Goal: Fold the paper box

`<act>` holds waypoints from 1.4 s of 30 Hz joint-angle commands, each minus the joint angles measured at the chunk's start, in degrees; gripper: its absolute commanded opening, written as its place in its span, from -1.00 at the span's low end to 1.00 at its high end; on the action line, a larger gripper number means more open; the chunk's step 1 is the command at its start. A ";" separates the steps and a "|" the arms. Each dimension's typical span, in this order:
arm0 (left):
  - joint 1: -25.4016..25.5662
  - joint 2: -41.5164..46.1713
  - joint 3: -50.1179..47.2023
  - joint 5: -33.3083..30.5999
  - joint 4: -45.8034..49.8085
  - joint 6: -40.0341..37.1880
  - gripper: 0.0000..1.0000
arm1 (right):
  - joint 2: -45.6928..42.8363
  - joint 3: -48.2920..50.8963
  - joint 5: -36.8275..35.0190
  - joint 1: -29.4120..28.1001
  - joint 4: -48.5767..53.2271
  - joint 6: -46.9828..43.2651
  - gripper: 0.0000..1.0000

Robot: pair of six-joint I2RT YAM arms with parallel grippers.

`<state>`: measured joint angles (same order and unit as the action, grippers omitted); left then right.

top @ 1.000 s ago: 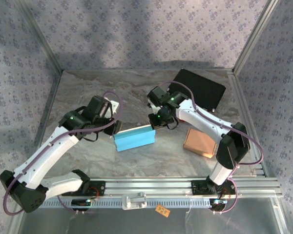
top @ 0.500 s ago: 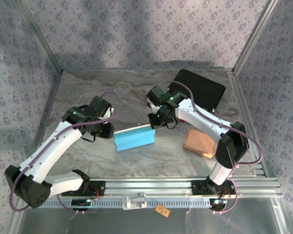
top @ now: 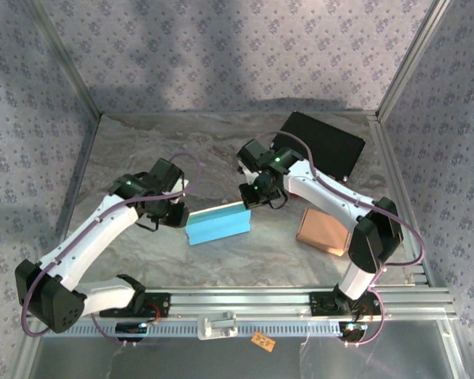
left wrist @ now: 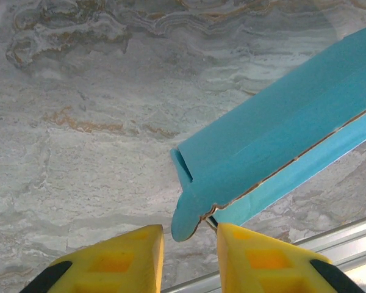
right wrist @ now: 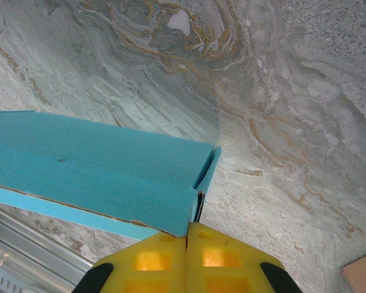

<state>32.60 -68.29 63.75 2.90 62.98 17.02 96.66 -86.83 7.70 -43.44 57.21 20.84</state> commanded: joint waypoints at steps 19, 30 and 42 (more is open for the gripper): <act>-1.22 -1.77 1.93 -0.26 -1.58 -1.19 -0.51 | 0.29 -0.27 0.25 -0.33 2.06 0.96 -1.00; -1.26 -1.42 1.62 -0.70 -1.54 -1.35 -0.58 | 0.30 -0.36 0.30 -0.32 2.10 0.95 -1.00; -1.31 -2.52 3.45 -0.08 -0.03 0.74 -0.78 | 0.33 -0.45 -0.05 -0.34 2.20 1.04 -1.00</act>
<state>31.59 -70.35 63.94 2.55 60.93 16.58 96.66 -86.83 7.90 -43.44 57.21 21.23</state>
